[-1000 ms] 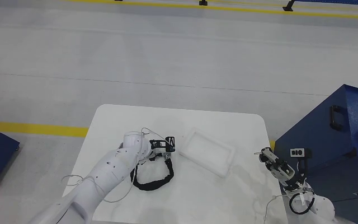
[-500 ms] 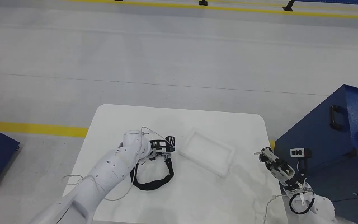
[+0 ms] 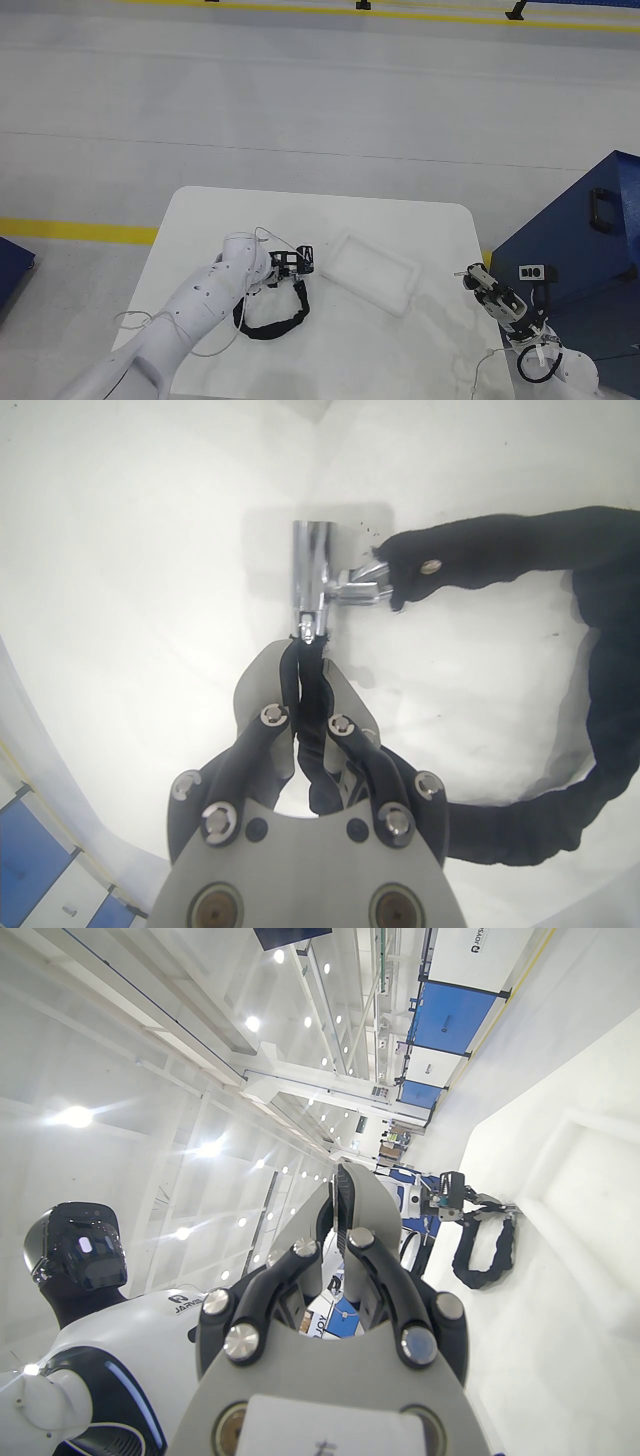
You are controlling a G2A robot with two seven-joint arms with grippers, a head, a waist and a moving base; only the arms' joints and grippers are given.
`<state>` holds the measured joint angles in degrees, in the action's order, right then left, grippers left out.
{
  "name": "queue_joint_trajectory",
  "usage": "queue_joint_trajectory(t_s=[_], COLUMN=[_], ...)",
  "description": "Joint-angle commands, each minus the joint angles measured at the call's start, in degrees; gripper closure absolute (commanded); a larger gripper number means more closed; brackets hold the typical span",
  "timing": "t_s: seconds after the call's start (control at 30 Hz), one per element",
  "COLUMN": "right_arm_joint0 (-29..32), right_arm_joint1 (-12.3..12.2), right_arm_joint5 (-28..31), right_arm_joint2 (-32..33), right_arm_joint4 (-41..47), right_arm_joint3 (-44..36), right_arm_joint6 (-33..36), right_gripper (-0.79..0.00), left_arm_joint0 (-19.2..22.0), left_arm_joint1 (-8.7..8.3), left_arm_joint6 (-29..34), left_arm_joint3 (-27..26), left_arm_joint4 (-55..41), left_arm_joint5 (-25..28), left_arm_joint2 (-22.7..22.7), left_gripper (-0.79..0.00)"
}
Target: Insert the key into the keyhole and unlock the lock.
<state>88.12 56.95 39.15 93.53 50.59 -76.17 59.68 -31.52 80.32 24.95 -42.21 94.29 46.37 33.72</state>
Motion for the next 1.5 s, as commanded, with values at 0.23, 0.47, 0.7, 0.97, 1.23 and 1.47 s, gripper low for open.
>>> queue_joint_trajectory(t_s=[0.23, 0.47, 0.7, 0.97, 1.23, 1.47], right_arm_joint0=[0.00, 0.00, 0.00, 0.00, 0.00, 0.00], right_arm_joint1=[0.00, 0.00, 0.00, 0.00, 0.00, 0.00], right_arm_joint5=[0.00, 0.00, 0.00, 0.00, 0.00, 0.00], right_arm_joint2=[0.00, 0.00, 0.00, 0.00, 0.00, 0.00], right_arm_joint4=[0.00, 0.00, 0.00, 0.00, 0.00, 0.00], right_arm_joint3=[0.00, 0.00, 0.00, 0.00, 0.00, 0.00], right_arm_joint6=[0.00, 0.00, 0.00, 0.00, 0.00, 0.00], right_gripper=[0.000, 0.000, 0.000, 0.000, 0.000, 0.000], left_arm_joint0=[-2.51, -7.46, -15.31, -26.23, -32.87, -33.85], left_arm_joint1=[-1.62, -5.27, -10.04, -14.66, -17.62, -18.54], left_arm_joint6=[-9.54, -19.03, -22.10, -25.31, -39.84, -53.25], left_arm_joint3=[-3.60, -10.43, -23.47, -41.06, -50.18, -49.16], left_arm_joint4=[6.71, 13.19, 18.35, 23.47, 25.84, 23.08], left_arm_joint5=[-11.05, -16.67, -17.80, -15.02, -10.85, -11.14], left_arm_joint2=[1.44, 5.28, 12.94, 22.65, 29.25, 31.53], left_gripper=[0.000, 0.000, 0.000, 0.000, 0.000, 0.000])
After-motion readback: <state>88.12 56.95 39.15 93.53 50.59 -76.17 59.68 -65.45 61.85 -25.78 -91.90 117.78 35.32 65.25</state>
